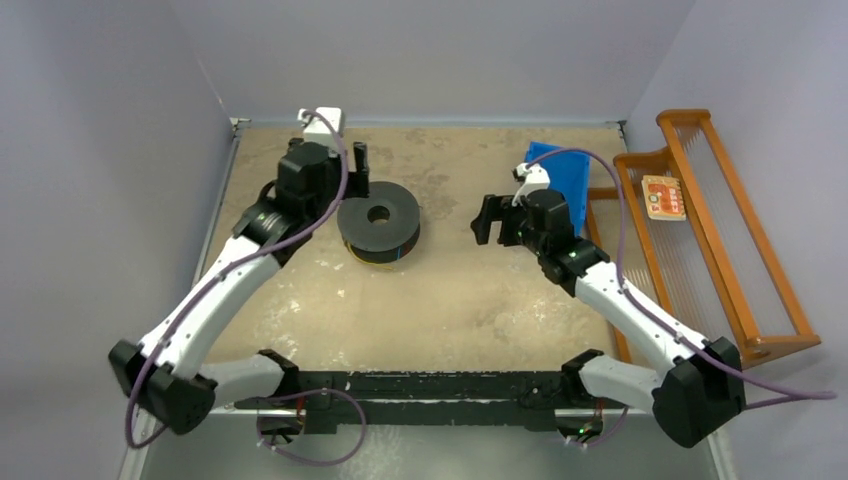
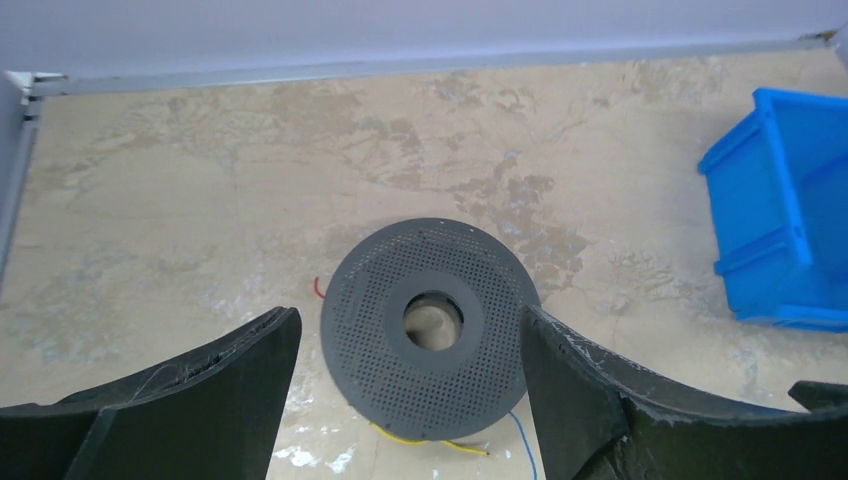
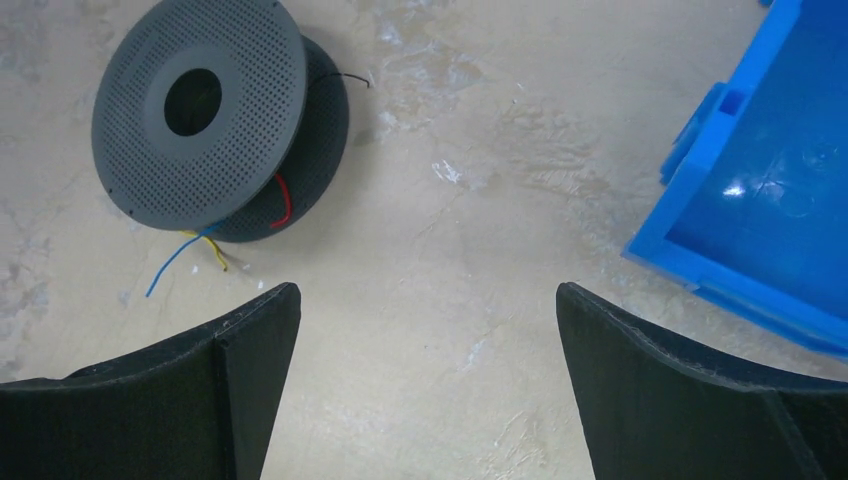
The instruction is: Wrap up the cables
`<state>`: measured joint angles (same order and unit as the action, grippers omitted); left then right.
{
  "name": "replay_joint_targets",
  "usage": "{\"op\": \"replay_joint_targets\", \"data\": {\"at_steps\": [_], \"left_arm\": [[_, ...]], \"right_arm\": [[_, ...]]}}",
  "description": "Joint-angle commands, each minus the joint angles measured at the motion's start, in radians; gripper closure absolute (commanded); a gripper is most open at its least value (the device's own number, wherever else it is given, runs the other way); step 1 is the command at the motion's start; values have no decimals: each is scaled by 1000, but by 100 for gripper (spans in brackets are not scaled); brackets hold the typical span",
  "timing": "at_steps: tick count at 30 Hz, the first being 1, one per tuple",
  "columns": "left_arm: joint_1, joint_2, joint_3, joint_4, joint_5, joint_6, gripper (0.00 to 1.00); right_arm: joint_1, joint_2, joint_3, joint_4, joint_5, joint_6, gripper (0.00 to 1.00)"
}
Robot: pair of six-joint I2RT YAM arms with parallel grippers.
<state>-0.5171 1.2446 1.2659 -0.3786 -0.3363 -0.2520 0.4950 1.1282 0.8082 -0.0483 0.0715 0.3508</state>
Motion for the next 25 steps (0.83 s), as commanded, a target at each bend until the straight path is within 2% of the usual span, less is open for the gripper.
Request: {"op": "replay_joint_targets", "data": {"at_steps": [1, 7, 12, 18, 20, 22, 25], "left_arm": [[6, -155, -64, -49, -62, -2, 21], [6, -344, -144, -110, -98, -21, 20], [6, -507, -163, -141, -93, -51, 20], [6, -643, -163, -186, -96, -86, 19], [6, -679, -178, -202, -100, -101, 19], [6, -710, -188, -227, -110, -114, 19], [6, -749, -215, -249, -136, -117, 18]], "right_arm": [[-14, -74, 48, -1, -27, 6, 1], [-14, -200, 40, -56, 156, 34, 1], [-15, -273, 108, -107, 312, 45, 1], [-15, -411, 65, -104, 310, 60, 1], [-14, -455, 45, -115, 276, 59, 1], [-14, -484, 31, -91, 159, -11, 0], [-13, -440, 72, -104, 223, 64, 1]]}}
